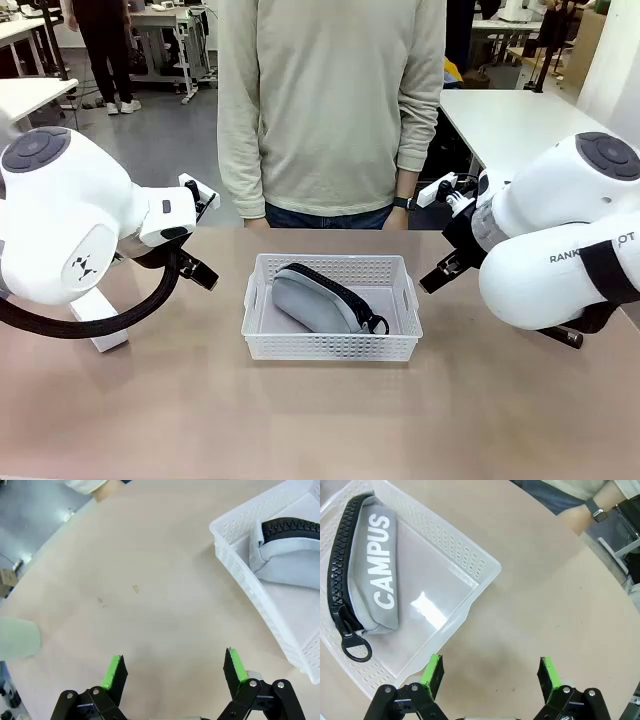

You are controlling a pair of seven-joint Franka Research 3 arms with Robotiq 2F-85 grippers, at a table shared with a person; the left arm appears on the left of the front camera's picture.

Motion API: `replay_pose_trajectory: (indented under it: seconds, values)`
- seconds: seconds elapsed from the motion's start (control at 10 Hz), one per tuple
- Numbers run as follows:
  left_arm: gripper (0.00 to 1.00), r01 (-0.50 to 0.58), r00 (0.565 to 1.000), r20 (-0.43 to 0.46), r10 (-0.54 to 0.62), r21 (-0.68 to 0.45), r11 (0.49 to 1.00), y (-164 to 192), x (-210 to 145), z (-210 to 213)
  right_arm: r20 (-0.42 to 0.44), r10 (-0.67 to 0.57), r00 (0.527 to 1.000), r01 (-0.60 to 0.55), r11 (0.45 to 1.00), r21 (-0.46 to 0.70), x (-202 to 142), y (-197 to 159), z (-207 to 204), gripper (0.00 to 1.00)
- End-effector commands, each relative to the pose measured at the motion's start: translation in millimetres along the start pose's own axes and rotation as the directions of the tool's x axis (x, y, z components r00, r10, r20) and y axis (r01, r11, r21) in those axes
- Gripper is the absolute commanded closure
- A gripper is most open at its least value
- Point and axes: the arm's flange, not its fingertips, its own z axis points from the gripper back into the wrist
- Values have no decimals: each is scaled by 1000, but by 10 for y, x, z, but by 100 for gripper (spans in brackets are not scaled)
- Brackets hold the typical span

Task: Efficiently arrange items inside the basket to fit them all.
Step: Pick up the Digital clock and place it inside the Organizing basket.

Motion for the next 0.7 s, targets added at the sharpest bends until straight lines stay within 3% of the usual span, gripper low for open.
replay_pose_trajectory:
  seconds: [0.0,0.6]
  values:
    - [0,0,1000,0,0,0,1000,0,1,1,0,0,1000,0,1000,0,0,0,0,0]
    - [0,0,1000,0,0,0,1000,0,1,1,0,0,1000,0,1000,0,0,0,0,0]
